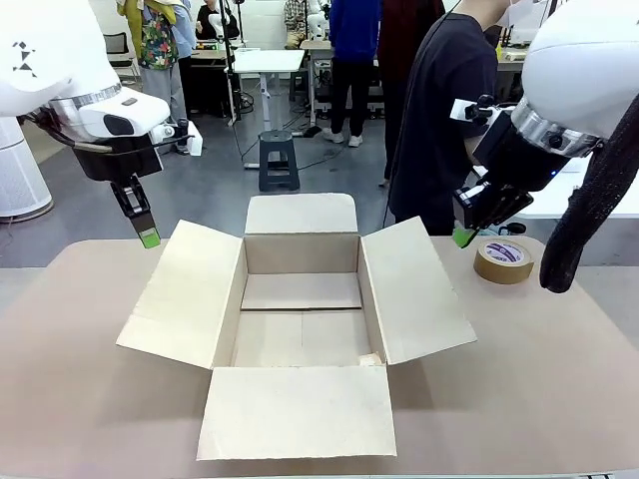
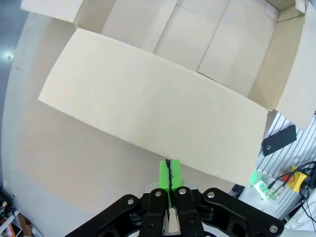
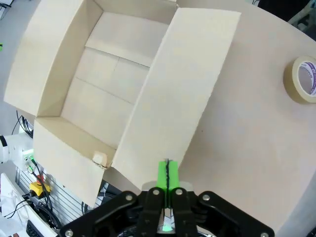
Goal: Wrap the clocks to prevent damage.
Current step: Open the side flaps of the Package Box.
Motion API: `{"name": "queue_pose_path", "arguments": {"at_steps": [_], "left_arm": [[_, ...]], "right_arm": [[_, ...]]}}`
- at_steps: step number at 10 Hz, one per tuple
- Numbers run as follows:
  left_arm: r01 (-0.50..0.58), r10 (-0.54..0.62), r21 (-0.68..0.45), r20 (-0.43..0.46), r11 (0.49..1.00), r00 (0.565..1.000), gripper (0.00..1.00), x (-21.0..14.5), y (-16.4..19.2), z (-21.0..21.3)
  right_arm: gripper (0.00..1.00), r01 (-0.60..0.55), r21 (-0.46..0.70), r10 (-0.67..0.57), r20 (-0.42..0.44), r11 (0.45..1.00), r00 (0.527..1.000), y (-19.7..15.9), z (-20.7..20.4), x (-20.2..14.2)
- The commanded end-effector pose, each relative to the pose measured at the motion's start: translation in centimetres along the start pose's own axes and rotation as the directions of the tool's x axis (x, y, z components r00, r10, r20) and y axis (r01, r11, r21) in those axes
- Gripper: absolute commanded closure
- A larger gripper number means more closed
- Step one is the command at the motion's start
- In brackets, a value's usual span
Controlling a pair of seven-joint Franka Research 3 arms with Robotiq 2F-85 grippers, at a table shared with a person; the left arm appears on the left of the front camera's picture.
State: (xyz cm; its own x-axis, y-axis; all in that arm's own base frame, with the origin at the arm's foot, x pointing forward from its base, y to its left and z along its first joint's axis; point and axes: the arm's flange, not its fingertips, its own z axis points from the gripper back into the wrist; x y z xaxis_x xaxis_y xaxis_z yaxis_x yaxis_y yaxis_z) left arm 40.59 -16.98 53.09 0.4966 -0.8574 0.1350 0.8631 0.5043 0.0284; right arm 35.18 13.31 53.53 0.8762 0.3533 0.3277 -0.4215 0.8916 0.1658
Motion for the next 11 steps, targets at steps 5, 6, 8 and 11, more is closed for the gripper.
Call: {"name": "queue_pose_path", "arguments": {"at_steps": [5, 6, 8, 11], "left_arm": [[-0.267, 0.324, 0.227, -0.273, 0.937, 0.906, 1.00, 5.9, -4.1, -0.2], [-0.324, 0.395, 0.268, -0.277, 0.907, 0.876, 1.00, 6.3, -4.9, -0.3], [-0.411, 0.476, 0.282, -0.225, 0.867, 0.850, 1.00, 6.2, -5.7, -1.4], [-0.539, 0.597, 0.312, -0.130, 0.782, 0.792, 1.00, 6.2, -6.6, -4.4]], "right_arm": [[0.99, 0.262, -0.187, -0.273, -0.036, 0.947, 0.961, 7.2, -2.8, 2.3], [0.99, 0.348, -0.231, -0.362, -0.019, 0.909, 0.932, 7.5, -3.7, 2.5], [0.99, 0.416, -0.313, -0.432, 0.018, 0.854, 0.902, 7.7, -5.6, 2.6], [0.99, 0.415, -0.341, -0.433, 0.026, 0.843, 0.901, 7.4, -8.5, 2.8]]}}
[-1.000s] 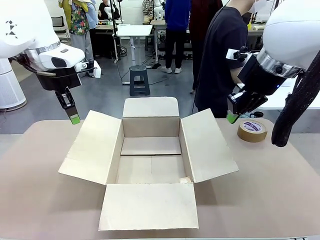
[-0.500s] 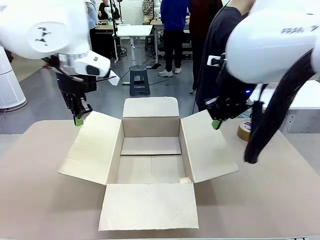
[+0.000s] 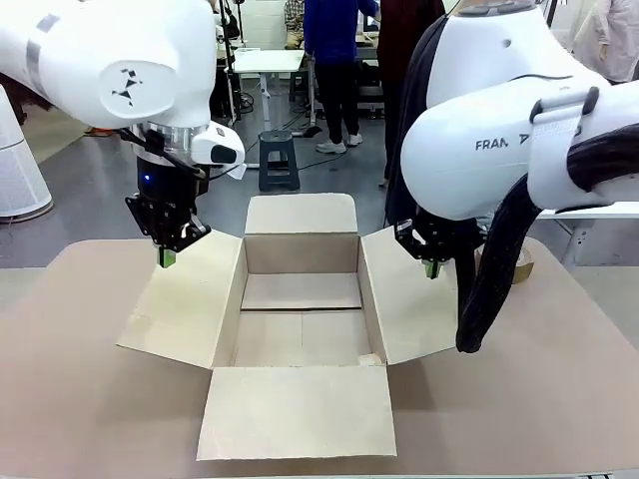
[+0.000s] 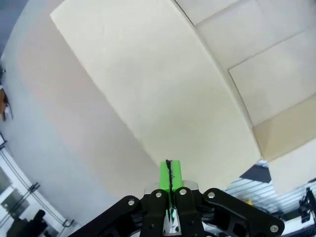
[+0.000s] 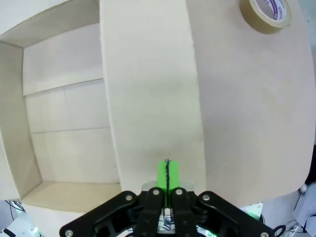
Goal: Wrap the clocks to prevent damage.
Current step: Open the side flaps of the Package Box.
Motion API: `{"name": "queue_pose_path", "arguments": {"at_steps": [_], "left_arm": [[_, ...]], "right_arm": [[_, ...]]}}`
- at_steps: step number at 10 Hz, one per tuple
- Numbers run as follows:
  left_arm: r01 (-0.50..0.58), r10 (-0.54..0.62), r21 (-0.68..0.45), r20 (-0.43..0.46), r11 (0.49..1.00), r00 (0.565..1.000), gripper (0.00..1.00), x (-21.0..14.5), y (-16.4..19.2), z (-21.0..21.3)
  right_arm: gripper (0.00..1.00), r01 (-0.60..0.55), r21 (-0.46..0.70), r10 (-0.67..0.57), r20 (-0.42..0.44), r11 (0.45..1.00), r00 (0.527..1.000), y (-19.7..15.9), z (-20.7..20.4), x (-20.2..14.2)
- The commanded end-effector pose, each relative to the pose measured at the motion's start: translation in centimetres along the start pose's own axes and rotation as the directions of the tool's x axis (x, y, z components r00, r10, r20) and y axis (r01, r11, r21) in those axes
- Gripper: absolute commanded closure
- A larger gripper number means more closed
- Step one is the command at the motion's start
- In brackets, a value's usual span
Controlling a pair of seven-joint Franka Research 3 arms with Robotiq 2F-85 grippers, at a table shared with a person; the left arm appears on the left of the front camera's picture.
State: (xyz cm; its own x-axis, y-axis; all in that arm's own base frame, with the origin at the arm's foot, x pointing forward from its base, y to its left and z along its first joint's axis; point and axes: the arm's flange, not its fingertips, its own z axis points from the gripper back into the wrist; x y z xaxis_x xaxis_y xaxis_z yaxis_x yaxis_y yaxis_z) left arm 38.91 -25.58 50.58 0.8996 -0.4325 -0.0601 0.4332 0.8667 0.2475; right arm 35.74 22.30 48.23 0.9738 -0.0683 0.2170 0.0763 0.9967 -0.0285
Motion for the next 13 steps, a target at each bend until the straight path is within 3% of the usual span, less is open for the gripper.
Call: {"name": "queue_pose_path", "arguments": {"at_steps": [1, 6, 10, 13], "left_arm": [[-0.096, 0.094, 0.023, 0.071, 0.995, 0.993, 1.00, 0.0, -1.1, -1.5], [-0.197, 0.180, 0.112, 0.146, 0.974, 0.973, 1.00, 0.7, -0.1, -5.2], [-0.210, 0.208, 0.000, 0.149, 0.978, 0.967, 1.00, 0.9, 0.6, -9.8], [-0.305, 0.308, -0.039, 0.107, 0.951, 0.945, 1.00, 0.2, 0.1, -11.9]], "right_arm": [[0.99, -0.016, 0.006, 0.016, 0.044, 1.000, 0.999, 1.3, -1.3, 0.6], [0.99, -0.014, -0.005, 0.014, 0.067, 1.000, 0.998, 0.8, -5.5, 1.7], [0.99, -0.035, 0.023, 0.034, 0.048, 0.999, 0.998, 0.2, -9.7, 1.3], [0.99, -0.033, 0.041, 0.032, 0.029, 0.999, 0.999, -0.5, -12.2, 1.0]]}}
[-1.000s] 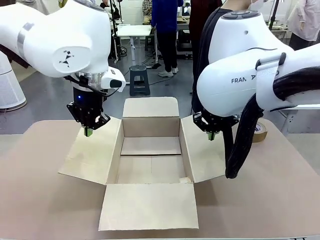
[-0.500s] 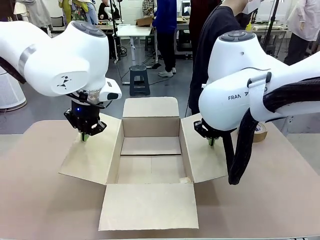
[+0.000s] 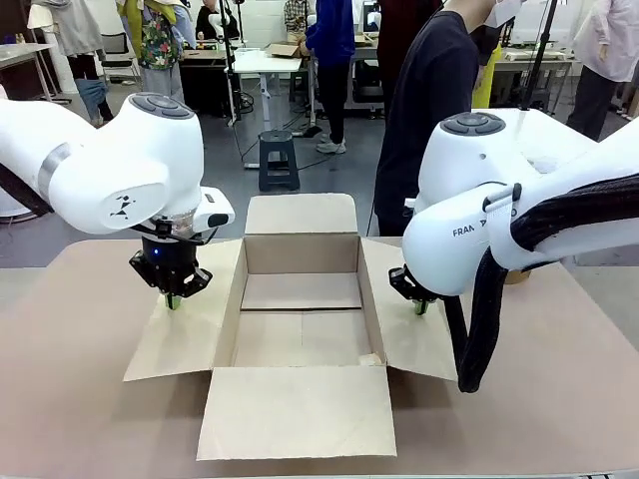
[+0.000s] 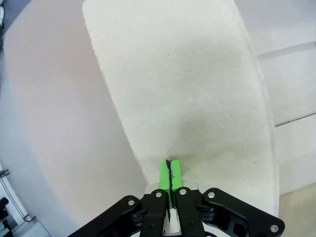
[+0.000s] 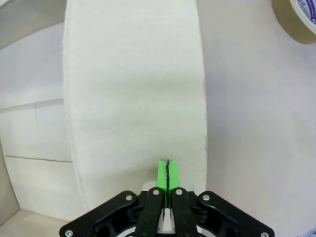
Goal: Wrap the clocks to prevent damage.
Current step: Open the side flaps of the Package Box.
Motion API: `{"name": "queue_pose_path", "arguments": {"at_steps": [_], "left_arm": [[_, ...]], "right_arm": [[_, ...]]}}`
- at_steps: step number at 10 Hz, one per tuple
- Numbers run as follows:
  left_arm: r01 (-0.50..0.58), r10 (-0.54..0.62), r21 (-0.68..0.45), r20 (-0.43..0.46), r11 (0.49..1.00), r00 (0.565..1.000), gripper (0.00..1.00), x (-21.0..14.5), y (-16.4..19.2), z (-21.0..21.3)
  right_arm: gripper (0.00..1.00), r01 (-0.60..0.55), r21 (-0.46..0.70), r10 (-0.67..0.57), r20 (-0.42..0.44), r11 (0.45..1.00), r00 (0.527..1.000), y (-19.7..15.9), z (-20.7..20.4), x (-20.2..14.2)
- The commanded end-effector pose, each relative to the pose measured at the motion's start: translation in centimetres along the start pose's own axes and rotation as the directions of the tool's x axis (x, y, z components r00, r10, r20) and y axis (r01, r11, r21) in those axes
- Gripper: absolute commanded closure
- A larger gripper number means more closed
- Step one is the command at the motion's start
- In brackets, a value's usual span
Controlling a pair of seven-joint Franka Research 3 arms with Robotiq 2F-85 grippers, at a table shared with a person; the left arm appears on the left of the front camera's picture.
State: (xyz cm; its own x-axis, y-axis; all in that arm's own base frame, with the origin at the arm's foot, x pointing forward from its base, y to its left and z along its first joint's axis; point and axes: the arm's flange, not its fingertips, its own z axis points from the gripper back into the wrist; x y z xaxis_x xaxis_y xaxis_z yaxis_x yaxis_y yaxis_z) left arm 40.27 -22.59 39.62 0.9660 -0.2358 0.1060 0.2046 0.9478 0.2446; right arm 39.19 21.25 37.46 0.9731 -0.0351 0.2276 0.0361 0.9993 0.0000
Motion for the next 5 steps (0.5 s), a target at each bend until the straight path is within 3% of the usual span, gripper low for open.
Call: {"name": "queue_pose_path", "arguments": {"at_steps": [1, 3, 5], "left_arm": [[-0.100, 0.099, -0.054, -0.014, 0.994, 0.995, 1.00, -0.8, -0.2, -1.1], [-0.164, 0.152, -0.194, -0.077, 0.967, 0.985, 1.00, -1.0, 0.4, -2.2], [-0.186, 0.173, -0.217, -0.078, 0.958, 0.982, 1.00, -1.0, 0.8, -2.2]], "right_arm": [[0.99, -0.001, 0.010, 0.001, 0.013, 1.000, 1.000, -0.1, -1.3, -0.1], [0.99, -0.003, 0.026, 0.003, 0.011, 1.000, 1.000, -0.1, -1.7, -0.3], [0.99, -0.074, 0.058, 0.072, 0.033, 0.996, 0.997, 0.2, -1.2, -0.5]]}}
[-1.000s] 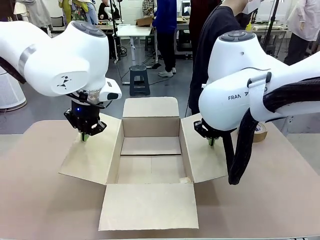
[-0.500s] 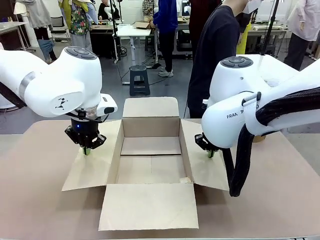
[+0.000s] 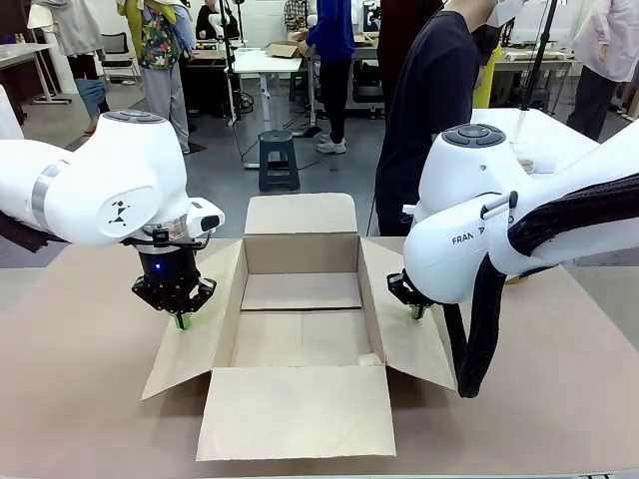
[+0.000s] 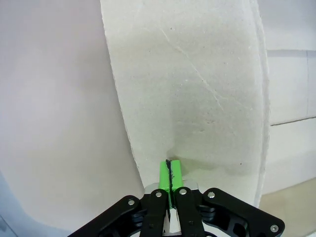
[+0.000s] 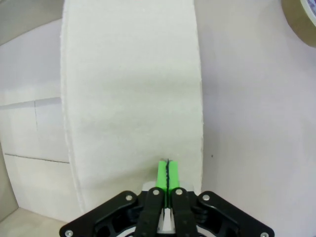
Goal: Wrap the clocks to prevent damage.
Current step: Open the side flaps of the Package Box, then once the human has placed the objects inside and stepped back, release both hands from the side flaps of the Package Box.
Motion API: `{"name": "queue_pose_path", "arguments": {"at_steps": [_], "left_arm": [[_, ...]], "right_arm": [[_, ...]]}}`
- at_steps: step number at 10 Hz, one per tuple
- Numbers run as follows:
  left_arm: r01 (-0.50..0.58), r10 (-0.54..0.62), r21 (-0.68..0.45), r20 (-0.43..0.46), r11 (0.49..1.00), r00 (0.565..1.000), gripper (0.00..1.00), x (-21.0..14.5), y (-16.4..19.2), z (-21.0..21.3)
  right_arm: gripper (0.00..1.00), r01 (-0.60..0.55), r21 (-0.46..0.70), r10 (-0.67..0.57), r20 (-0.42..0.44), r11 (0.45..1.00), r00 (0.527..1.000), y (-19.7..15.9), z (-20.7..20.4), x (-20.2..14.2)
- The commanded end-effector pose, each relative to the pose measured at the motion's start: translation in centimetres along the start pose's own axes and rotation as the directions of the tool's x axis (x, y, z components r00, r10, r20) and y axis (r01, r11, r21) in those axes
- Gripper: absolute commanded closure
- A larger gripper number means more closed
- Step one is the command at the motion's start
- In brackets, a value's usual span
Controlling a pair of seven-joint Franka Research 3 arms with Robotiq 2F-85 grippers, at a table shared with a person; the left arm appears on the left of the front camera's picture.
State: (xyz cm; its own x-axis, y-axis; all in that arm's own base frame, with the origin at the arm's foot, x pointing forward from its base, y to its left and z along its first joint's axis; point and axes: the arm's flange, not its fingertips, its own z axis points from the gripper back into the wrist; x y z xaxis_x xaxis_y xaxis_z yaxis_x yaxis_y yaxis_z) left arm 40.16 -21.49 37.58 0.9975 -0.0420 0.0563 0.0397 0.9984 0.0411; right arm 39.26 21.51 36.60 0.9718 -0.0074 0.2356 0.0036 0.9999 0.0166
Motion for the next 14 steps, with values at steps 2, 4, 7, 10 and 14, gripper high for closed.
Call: {"name": "queue_pose_path", "arguments": {"at_steps": [2, 4, 7, 10, 14], "left_arm": [[0.023, -0.024, 0.029, 0.003, 0.999, 1.000, 1.00, -0.12, -0.25, 0.10], [0.023, -0.024, 0.029, 0.003, 0.999, 1.000, 1.00, -0.12, -0.25, 0.10], [0.023, -0.024, 0.029, 0.003, 0.999, 1.000, 1.00, -0.12, -0.25, 0.10], [0.023, -0.024, 0.029, 0.003, 0.999, 1.000, 1.00, -0.12, -0.25, 0.10], [0.023, -0.024, 0.029, 0.003, 0.999, 1.000, 1.00, -0.12, -0.25, 0.10]], "right_arm": [[0.99, 0.023, -0.009, -0.023, -0.011, 1.000, 1.000, -0.34, -0.16, 0.02], [0.99, 0.023, -0.009, -0.023, -0.011, 1.000, 1.000, -0.34, -0.16, 0.02], [0.99, 0.023, -0.009, -0.023, -0.011, 1.000, 1.000, -0.34, -0.16, 0.02], [0.99, 0.023, -0.009, -0.023, -0.011, 1.000, 1.000, -0.34, -0.16, 0.02], [0.99, 0.023, -0.009, -0.023, -0.011, 1.000, 1.000, -0.34, -0.16, 0.02]]}}
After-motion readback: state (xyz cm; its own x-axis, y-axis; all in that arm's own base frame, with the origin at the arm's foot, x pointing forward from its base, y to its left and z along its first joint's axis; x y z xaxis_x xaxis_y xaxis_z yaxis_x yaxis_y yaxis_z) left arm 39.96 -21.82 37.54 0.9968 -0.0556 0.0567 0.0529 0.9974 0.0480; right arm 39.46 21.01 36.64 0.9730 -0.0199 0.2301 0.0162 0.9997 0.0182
